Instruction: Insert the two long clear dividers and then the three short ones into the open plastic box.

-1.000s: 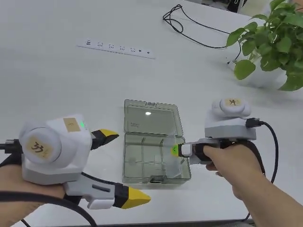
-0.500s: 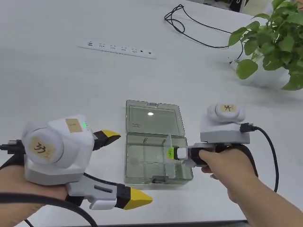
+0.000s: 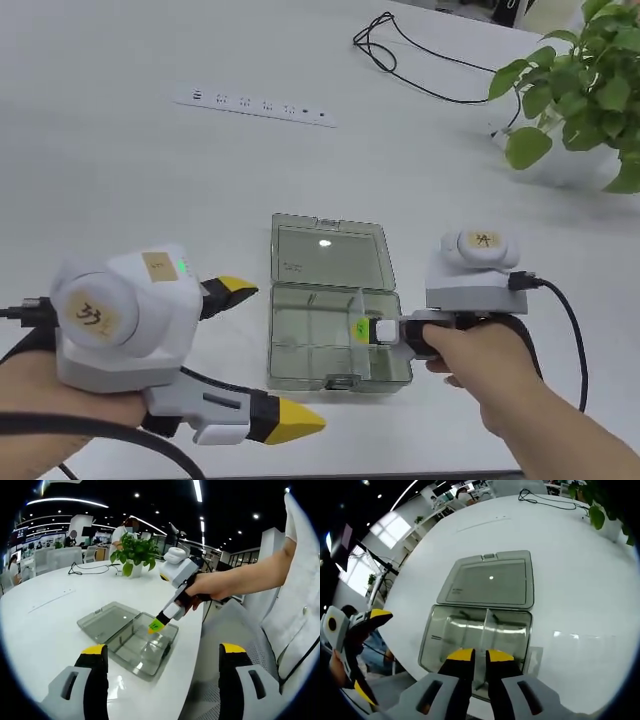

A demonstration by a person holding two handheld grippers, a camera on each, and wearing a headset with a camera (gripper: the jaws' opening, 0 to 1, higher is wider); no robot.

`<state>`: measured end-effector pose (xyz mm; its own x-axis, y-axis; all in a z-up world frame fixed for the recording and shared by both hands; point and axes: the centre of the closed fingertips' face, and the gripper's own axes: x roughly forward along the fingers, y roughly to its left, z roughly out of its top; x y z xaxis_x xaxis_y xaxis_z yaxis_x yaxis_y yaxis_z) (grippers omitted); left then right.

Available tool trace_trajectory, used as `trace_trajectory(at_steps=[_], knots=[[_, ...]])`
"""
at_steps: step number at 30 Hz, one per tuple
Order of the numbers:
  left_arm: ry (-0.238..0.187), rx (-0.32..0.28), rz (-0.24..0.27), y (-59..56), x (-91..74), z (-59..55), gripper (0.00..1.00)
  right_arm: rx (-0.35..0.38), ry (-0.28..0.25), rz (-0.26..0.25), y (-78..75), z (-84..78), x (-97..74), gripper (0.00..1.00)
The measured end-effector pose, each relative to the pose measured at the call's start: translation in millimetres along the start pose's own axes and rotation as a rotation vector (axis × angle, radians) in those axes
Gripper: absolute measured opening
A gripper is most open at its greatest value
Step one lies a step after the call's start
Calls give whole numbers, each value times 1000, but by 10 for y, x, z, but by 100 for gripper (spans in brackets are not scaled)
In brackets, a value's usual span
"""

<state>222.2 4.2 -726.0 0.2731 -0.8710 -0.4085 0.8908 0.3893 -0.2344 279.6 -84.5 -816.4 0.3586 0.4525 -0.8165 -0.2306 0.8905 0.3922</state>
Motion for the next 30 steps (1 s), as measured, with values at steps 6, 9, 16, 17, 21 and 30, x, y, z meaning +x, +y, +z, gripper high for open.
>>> trace_trajectory(at_steps=[6, 9, 16, 17, 21, 30], knots=[[4, -1, 13, -9, -28, -11, 94, -14, -20, 22, 4, -6, -14, 12], [5, -2, 20, -14, -41, -19, 94, -3, -38, 36, 1, 12, -51, 15], [7, -4, 37, -17, -78, -19, 94, -29, -99, 68, 30, 122, -200, 21], [7, -3, 40, -16, -82, -19, 93, -34, -103, 69, 32, 131, -219, 22], [8, -7, 48, -20, -102, -16, 93, -69, -122, 94, 70, 163, -300, 25], [13, -4, 71, -30, -144, -12, 93, -148, -164, 142, 122, 213, -502, 32]])
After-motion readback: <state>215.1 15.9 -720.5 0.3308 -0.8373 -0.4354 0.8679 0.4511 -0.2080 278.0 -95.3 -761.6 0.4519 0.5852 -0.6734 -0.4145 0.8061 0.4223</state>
